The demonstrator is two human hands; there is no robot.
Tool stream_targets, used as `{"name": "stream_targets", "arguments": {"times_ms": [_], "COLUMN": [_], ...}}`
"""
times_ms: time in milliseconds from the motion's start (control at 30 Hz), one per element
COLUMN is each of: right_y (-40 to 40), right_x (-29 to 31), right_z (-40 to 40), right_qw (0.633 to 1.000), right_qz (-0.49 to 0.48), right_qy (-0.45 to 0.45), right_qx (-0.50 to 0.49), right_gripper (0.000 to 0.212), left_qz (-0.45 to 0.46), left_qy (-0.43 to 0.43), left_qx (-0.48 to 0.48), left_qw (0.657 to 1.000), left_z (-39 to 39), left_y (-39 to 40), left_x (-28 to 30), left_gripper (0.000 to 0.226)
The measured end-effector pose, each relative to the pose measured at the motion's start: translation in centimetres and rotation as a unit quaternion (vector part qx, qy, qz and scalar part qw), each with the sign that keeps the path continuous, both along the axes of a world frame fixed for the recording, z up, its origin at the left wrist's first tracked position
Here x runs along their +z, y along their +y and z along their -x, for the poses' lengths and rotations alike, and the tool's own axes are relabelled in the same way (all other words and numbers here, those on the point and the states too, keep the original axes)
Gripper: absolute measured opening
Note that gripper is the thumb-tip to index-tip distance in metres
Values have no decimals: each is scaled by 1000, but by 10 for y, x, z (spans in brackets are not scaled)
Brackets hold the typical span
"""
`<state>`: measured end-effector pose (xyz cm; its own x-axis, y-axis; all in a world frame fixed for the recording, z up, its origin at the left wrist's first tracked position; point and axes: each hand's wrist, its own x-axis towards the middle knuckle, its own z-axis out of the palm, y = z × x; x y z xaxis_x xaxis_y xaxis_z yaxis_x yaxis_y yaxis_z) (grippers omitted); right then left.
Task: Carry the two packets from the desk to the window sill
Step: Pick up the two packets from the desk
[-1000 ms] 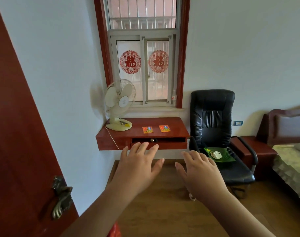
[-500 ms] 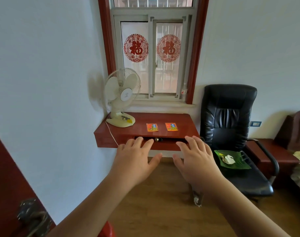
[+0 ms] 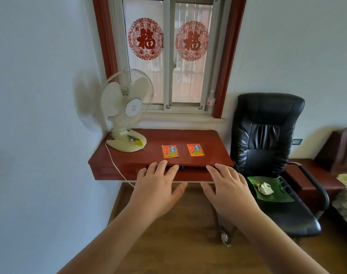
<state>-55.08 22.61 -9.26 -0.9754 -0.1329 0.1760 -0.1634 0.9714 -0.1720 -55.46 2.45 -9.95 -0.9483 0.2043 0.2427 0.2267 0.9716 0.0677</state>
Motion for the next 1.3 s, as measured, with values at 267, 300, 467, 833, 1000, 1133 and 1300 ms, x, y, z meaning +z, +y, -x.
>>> {"name": "stream_targets", "arguments": {"times_ms": [267,300,467,833,1000,1133,1300], "right_y": [18,22,36,35,17,4,-8], "right_x": [-29,-32,-40,-83,-110,-137,-168], "right_z": [114,130,201,344,409,459,505], "right_qw": [1000,1000,999,997,997,997,993], "right_qz": [19,22,32,42,41,14,7], "right_qy": [-8,-5,3,-27,-42,-62,-113], "right_qx": [7,11,34,55,44,41,17], "right_gripper": [61,60,58,63,72,72,70], "left_qz": [7,11,16,-16,-37,-31,-29], "left_qy": [-3,-4,-17,-47,-78,-98,-143], "left_qx": [7,9,26,37,57,46,29], "left_qw": [1000,1000,999,998,995,994,989], "left_z": [116,132,208,334,393,438,489], "left_y": [21,24,40,36,15,-8,-19], "left_x": [-28,-29,-36,-84,-124,-159,-193], "left_gripper": [76,76,65,71,68,63,59]}}
